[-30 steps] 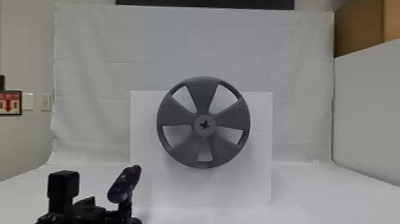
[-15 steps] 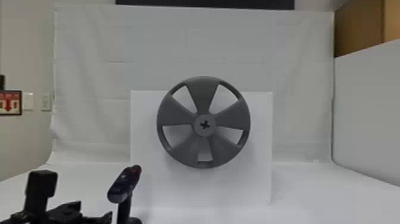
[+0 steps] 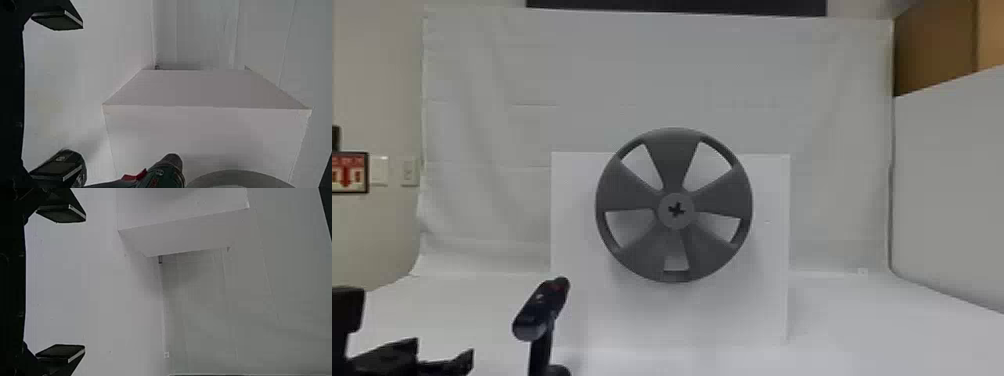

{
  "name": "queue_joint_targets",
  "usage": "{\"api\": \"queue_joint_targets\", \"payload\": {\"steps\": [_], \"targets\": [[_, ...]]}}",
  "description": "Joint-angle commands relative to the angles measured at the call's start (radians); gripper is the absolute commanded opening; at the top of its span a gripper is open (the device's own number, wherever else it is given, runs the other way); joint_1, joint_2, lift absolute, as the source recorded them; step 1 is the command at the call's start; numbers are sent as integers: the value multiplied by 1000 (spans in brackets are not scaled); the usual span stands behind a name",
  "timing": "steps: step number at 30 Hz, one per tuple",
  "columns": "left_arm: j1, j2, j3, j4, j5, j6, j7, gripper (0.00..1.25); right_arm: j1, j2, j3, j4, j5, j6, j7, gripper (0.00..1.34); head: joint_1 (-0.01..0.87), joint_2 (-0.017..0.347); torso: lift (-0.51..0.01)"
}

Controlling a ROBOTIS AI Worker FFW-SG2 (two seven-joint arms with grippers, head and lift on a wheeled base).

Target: Grasp the drill and bring into the middle of wheel

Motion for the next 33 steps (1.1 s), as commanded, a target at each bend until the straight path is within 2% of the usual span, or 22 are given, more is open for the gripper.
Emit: {"api": "queue_joint_targets", "payload": {"steps": [1,7,12,20,33], "targets": [[8,0,16,-21,17,0,47,1209,3,0,-4,0,0,-1,1,1207,0,0,-406],[25,0,18,-63,56,-20,134,1209,3,2,-5,0,0,0,2,1207,0,0,-406],[58,0,-2,-152,77,-18,311,1209,4,2,-9,0,-3,0,2,1207,0,0,-406],[106,0,-16,-248,162,0,530,1203,4,-5,-19,-6,-20,0,2,1207,0,0,-406],[111,0,-25,-264,188,18,530,1198,-2,-6,-24,-11,-29,0,2,1207,0,0,-406]]}}
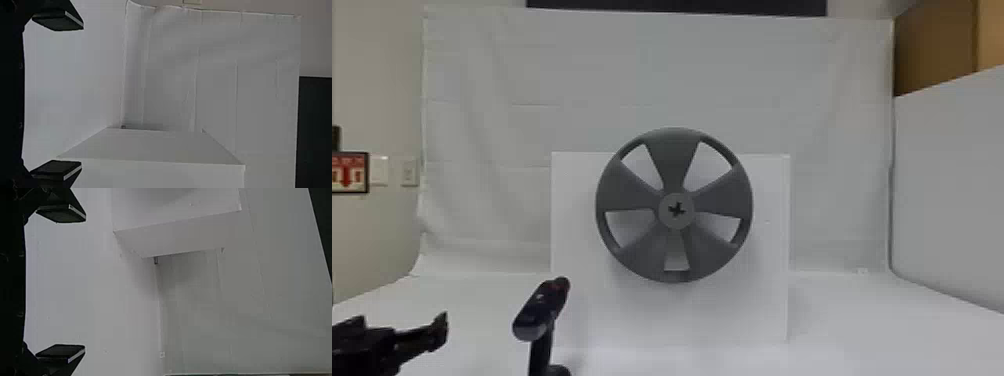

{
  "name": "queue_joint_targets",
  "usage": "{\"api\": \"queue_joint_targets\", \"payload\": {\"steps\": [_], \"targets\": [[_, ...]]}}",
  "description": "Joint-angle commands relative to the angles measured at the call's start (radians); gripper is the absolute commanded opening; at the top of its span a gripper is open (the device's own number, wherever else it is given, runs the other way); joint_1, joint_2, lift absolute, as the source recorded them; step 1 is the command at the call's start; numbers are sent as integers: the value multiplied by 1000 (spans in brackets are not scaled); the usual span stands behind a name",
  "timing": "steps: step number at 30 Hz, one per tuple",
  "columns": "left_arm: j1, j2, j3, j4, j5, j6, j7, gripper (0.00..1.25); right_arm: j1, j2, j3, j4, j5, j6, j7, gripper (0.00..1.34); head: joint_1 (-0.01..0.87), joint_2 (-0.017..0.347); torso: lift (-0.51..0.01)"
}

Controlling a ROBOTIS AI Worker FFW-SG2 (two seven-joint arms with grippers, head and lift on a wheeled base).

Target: Grasp the drill and bring into the middle of wheel

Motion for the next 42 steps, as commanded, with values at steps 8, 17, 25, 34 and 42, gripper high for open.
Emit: {"api": "queue_joint_targets", "payload": {"steps": [8,17,25,34,42], "targets": [[4,0,-10,-16,8,11,0,1198,-1,1,0,-2,-2,0,0,1207,0,0,-406],[8,0,-10,-21,8,21,0,1197,-9,1,8,-4,-2,0,0,1207,0,0,-406],[8,0,-8,-21,8,25,0,1197,-9,-1,8,-4,-2,0,0,1207,0,0,-406],[10,0,-5,-21,8,25,0,1197,-9,-2,12,-4,4,0,0,1207,0,0,-406],[10,0,-10,-21,3,27,0,1197,-6,-2,12,-4,4,2,0,1207,0,0,-406]]}}
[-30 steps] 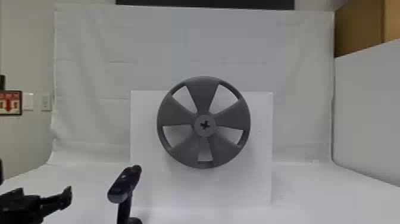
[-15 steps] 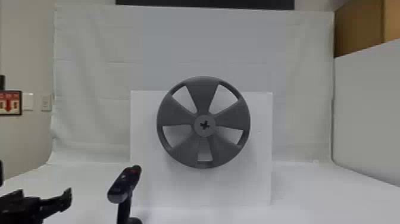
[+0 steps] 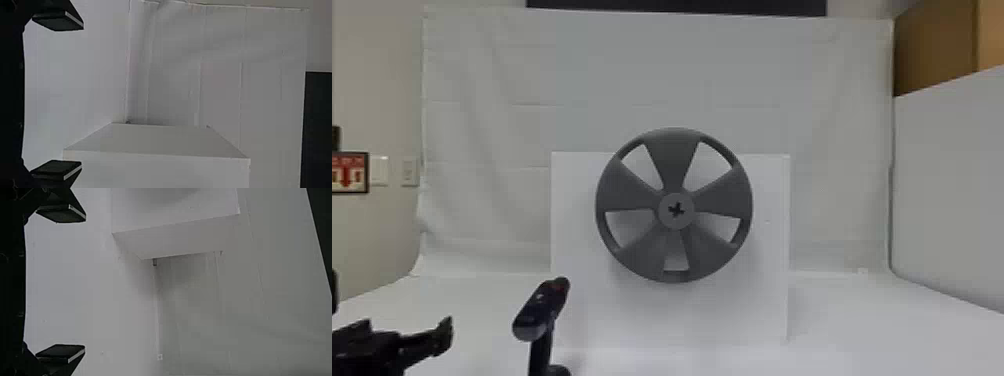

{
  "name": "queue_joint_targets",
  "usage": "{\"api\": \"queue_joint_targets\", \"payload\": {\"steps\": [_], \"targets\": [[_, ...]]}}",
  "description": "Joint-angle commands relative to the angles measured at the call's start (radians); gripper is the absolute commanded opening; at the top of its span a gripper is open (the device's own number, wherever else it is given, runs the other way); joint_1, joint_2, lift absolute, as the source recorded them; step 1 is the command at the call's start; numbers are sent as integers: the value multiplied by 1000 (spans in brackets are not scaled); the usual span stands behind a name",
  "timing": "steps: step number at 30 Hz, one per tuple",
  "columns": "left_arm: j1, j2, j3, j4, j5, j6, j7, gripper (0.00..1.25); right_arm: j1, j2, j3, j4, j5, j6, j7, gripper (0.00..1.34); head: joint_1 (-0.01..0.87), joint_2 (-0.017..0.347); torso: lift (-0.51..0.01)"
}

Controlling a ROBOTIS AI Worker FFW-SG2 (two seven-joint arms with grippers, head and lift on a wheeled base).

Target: Grasp the drill and bring into the middle of wheel

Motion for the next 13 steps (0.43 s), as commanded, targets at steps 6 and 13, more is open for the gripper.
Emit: {"api": "queue_joint_targets", "payload": {"steps": [6,13], "targets": [[-3,0,-1,0,-1,0,0,1197,0,3,0,0,2,1,0,1207,0,0,-406],[0,0,1,0,-1,0,0,1197,0,5,3,0,3,0,0,1207,0,0,-406]]}}
